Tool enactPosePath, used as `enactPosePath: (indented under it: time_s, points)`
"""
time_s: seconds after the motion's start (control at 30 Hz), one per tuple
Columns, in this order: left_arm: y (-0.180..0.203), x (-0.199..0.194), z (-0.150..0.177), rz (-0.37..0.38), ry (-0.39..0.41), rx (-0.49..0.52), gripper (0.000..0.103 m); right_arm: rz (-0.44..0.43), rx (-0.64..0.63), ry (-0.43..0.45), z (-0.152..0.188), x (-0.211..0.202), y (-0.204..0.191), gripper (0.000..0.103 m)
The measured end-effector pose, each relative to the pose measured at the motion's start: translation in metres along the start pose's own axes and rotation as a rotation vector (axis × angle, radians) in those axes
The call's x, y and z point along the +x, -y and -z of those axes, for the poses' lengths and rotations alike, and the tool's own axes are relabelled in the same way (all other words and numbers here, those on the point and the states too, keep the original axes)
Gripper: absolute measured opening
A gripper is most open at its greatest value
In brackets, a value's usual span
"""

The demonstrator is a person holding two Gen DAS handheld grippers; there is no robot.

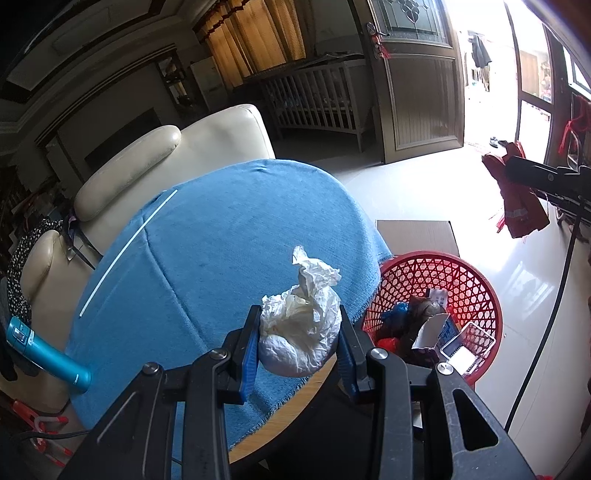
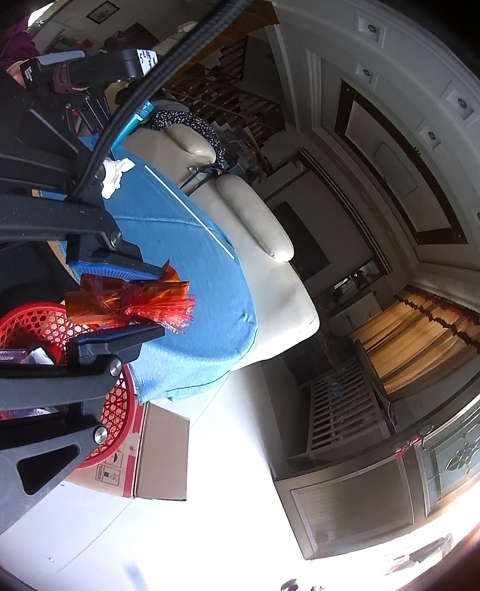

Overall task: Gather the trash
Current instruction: 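Hold the white tissue and orange wrapper above the red basket, then open both tools to drop the tissue and wrapper into the basket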

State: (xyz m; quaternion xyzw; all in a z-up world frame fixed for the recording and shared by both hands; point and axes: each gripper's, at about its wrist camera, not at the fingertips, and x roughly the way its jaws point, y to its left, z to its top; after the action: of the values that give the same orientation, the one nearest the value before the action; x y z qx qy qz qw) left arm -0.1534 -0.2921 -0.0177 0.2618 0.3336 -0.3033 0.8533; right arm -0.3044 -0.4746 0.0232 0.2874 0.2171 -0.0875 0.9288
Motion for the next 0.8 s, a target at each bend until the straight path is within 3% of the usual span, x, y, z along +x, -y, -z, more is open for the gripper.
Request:
enactPosePath:
  time_s: [0.8]
  points:
    - [0.031,0.008,-0.007,-0.002,-0.015,0.074,0.039,0.006,0.068,0.019,0.006,-0.007,0.025,0.026]
